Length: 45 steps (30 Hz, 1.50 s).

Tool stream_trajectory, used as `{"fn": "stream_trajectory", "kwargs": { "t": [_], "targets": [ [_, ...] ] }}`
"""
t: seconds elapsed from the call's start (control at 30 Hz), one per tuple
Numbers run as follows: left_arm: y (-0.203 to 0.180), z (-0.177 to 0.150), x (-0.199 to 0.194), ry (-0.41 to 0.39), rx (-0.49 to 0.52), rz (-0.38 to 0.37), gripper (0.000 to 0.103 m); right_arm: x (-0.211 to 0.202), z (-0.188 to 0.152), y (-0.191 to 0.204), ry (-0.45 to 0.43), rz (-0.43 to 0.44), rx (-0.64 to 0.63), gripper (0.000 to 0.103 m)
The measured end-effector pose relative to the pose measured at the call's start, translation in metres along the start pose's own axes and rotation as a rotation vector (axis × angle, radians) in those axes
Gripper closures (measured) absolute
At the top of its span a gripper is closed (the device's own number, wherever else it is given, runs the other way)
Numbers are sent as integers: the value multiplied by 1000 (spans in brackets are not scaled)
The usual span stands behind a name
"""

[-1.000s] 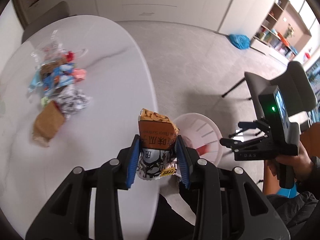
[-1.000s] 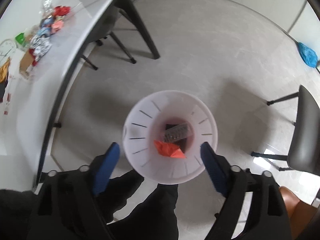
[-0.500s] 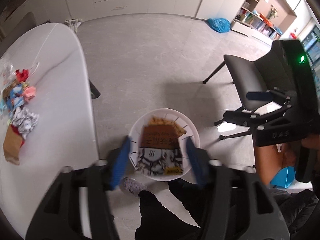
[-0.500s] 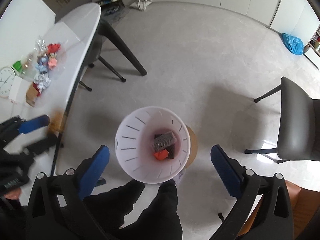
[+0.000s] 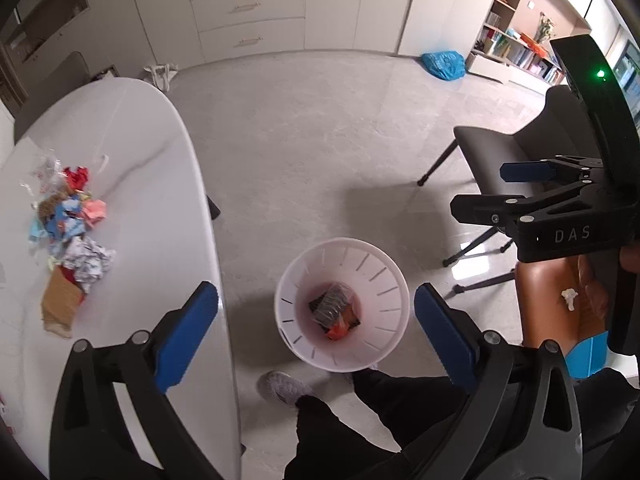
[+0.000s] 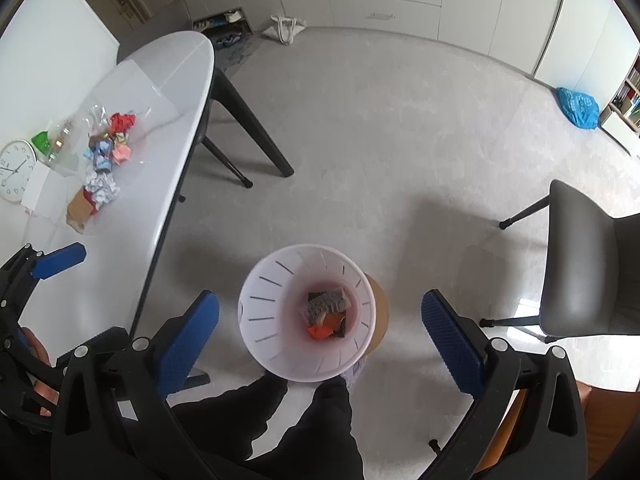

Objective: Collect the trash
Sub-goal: 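Lower the printed snack box into the bin and open the left tool, then grasp the brown paper bag with the left tool while the right tool grasps the crumpled foil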

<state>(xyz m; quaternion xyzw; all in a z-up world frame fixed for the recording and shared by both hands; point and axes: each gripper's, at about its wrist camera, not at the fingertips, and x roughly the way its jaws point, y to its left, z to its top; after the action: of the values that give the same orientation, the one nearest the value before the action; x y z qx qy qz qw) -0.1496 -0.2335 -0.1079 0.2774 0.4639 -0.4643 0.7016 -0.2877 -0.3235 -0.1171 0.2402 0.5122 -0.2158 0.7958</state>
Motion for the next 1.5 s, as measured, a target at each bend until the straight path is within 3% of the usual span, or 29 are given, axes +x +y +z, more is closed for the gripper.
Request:
{"fn": "stream_trajectory", "kwargs": {
  "t": [0.33,1.07,1.33,1.5],
  "targets": [
    [36,-9,-34,-51,-79,60,9,-19,3,28,-59,-11,-20,3],
    [116,-36,-61,-100,-263,146,9,-23,27,100,-97,-1,-121,3],
    [197,-61,-60,-78,-357,260,9,-3,53,159,-81,61,-193,2],
    [250,-76,-46,-49,-388,279,9,22,67,202,-44,100,-231,3]
  ]
}}
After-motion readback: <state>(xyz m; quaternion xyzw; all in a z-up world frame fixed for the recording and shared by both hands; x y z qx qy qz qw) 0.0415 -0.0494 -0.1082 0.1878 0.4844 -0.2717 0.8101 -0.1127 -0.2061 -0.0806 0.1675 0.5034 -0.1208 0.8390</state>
